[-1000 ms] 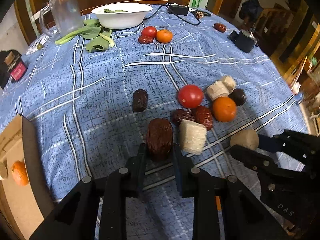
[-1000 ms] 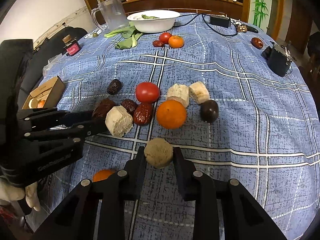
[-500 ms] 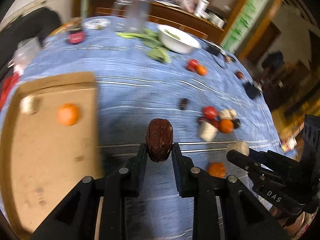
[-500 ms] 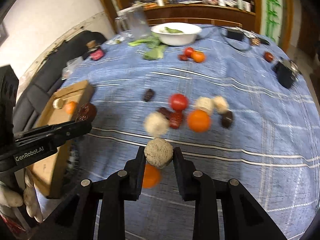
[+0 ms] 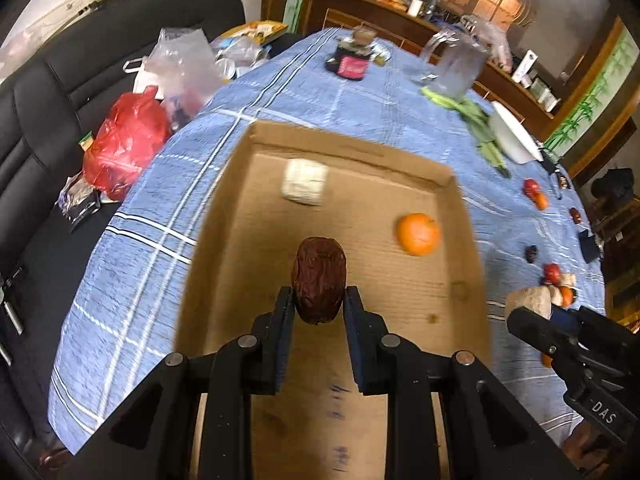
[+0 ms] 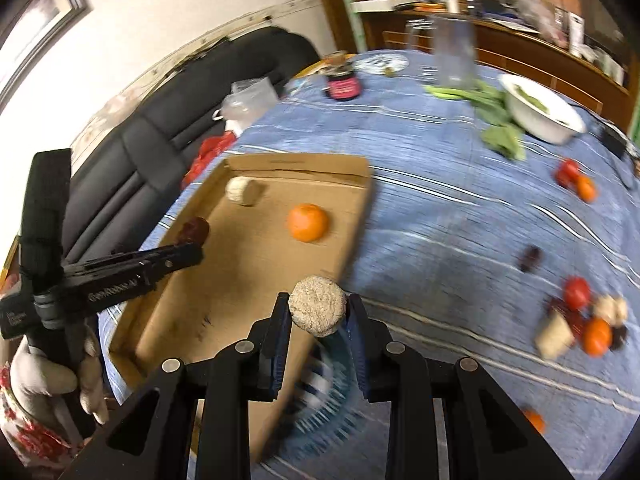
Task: Organize fruits
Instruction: 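Release the red date into the box with the left tool while the right tool releases the ball, then move both open tools back over the fruit pile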
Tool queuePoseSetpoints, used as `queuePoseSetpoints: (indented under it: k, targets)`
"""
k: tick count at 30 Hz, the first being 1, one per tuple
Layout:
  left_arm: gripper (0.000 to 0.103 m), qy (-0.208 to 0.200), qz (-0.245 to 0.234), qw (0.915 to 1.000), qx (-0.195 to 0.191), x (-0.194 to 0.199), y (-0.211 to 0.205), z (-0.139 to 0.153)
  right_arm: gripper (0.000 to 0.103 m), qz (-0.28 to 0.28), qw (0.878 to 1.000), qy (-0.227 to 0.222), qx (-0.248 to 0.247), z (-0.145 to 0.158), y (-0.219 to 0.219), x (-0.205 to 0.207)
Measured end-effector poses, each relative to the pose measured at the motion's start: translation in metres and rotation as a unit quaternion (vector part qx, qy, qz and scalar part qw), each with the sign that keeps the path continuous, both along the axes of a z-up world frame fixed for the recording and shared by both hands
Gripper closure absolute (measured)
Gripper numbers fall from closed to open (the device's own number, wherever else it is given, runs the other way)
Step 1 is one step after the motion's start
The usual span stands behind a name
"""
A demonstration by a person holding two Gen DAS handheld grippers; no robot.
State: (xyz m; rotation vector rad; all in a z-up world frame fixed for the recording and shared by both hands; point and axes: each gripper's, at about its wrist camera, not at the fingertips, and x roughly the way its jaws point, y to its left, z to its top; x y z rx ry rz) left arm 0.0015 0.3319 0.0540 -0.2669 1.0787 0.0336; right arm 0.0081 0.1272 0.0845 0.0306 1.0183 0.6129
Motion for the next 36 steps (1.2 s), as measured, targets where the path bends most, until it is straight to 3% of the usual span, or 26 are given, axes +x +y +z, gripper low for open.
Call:
queuePoseSetpoints:
  k: [7,18,24,28,36]
  targets:
    - [0.079,0.029,-0.03,0.999,0.011,0.024,0.004,-0.023,0.072,0.013,0.999,0.013,-0.029,-0.026,0.054,0.02]
    - [0.079,0.034,-0.042,0.9984,0.014,0.041,0.006,-0.027,0.072,-0.007,0.998,0.016,-0.057,-0.045,0.066,0.036]
    - [0.065,0.024,-0.016,0.9996,0.003,0.034,0.018,-0.014,0.072,-0.005,0.999,0.024,-0.049,-0.047,0.067,0.036]
    - [0.051,0.017,0.02,0.9996,-0.003,0.026,0.032,0.0,0.056,-0.002,0.999,0.017,-0.039,-0.04,0.068,0.033]
    - [0.051,-0.012,0.073,0.9969,-0.025,-0.001,0.038,0.032,0.046,0.003,1.0,-0.021,-0.018,-0.006,0.053,0.008]
